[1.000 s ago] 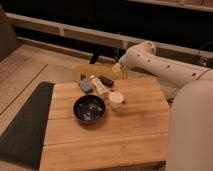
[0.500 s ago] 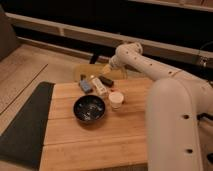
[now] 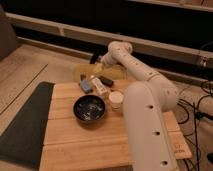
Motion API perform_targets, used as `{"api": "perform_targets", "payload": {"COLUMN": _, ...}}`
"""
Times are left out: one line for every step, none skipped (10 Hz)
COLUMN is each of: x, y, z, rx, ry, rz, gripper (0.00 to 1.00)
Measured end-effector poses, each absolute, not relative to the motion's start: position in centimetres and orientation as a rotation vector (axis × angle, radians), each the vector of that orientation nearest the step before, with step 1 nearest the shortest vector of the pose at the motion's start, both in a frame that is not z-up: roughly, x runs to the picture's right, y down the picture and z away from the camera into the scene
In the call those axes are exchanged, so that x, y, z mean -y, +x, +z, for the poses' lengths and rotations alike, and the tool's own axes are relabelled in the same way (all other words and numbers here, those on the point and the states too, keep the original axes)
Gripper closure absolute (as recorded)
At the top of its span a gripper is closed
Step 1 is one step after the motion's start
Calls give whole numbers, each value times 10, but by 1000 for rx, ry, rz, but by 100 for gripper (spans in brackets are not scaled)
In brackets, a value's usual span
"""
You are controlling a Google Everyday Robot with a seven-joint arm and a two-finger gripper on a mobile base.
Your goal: Stand the bottle upright
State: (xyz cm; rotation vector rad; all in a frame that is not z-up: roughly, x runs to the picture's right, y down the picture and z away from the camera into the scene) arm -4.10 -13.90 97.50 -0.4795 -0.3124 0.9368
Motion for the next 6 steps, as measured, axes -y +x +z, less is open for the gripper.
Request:
{"api": "perform_targets", "payload": {"x": 140, "y": -47, "z": 977, "rx": 320, "ry": -489, "rz": 930, "gripper": 35}}
{"api": "perform_targets", "payload": {"x": 140, "y": -49, "z": 979, "rx": 324, "ry": -493, "rz": 928, "gripper": 35}}
{"api": "perform_targets", "payload": {"x": 141, "y": -49, "z": 978, "rx": 324, "ry": -492, "rz": 928, "gripper": 35}}
{"api": "perform_targets", "payload": {"x": 140, "y": -48, "z": 979, "rx": 323, "ry": -492, "rz": 929, "gripper": 35}}
{"api": "perform_targets", "payload": {"x": 140, "y": -48, "z": 979, "rx": 324, "ry": -492, "rz": 928, "gripper": 35}}
{"api": "perform_targets", "payload": {"x": 138, "y": -50, "z": 980, "rx": 323, "ry": -496, "rz": 921, "gripper": 35}}
